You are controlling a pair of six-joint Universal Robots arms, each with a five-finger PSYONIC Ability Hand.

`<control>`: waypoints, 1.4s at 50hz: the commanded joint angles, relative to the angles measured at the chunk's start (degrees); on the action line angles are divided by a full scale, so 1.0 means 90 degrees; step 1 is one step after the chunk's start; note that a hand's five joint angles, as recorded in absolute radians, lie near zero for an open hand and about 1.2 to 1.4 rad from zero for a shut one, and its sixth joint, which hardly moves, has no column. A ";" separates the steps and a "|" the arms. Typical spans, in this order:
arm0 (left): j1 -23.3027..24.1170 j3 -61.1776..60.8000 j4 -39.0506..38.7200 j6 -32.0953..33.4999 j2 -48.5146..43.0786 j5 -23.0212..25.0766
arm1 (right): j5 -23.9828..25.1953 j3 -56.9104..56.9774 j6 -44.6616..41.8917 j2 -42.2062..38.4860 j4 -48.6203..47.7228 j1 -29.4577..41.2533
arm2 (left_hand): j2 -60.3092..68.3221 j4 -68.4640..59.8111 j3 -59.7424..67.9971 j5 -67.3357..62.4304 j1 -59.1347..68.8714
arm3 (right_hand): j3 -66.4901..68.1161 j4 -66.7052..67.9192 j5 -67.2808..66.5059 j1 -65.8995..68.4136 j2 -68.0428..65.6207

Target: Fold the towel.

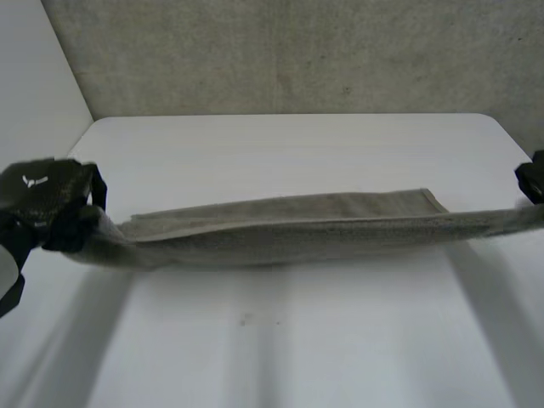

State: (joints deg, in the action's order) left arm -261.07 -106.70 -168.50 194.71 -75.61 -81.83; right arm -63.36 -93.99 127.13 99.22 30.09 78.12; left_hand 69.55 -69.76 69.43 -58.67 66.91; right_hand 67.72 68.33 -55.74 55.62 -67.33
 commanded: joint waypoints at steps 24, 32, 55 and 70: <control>0.0317 0.2578 -0.0506 0.0026 -0.4685 -0.0351 | -0.1446 0.1849 0.0494 -0.4355 -0.2112 0.1623 | 0.1162 -0.1138 0.1175 -0.1259 0.1455 | 0.1364 0.1297 -0.1585 0.2708 -0.1408; 0.0756 0.4022 -0.0516 0.0026 -0.5856 -0.1034 | -0.1729 0.2776 0.0660 -0.5271 -0.3039 0.1964 | 0.1162 -0.1138 0.1175 -0.1259 0.1455 | 0.1364 0.1297 -0.1585 0.2708 -0.1408; 0.1401 0.4063 -0.0672 -0.0042 -0.4754 -0.1113 | -0.2384 0.2669 0.1656 -0.4296 -0.3294 0.2316 | -0.6616 0.6640 -0.6603 0.6519 -0.6323 | -0.6414 -0.6481 0.6193 -0.5069 0.6370; 0.1391 0.1534 -0.1883 -0.0189 -0.3269 -0.1054 | -0.0772 0.0160 0.1636 -0.3437 -0.2493 0.0988 | -0.6616 0.6640 -0.6603 0.6519 -0.6323 | -0.6311 -0.6378 0.6090 -0.4967 0.6267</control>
State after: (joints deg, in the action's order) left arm -248.09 -84.97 -178.95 193.59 -108.35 -91.54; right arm -75.81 -84.68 142.37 67.86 7.99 92.25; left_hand 9.55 -10.49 9.65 -1.68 10.23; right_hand 12.12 13.17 -3.48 12.02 -13.24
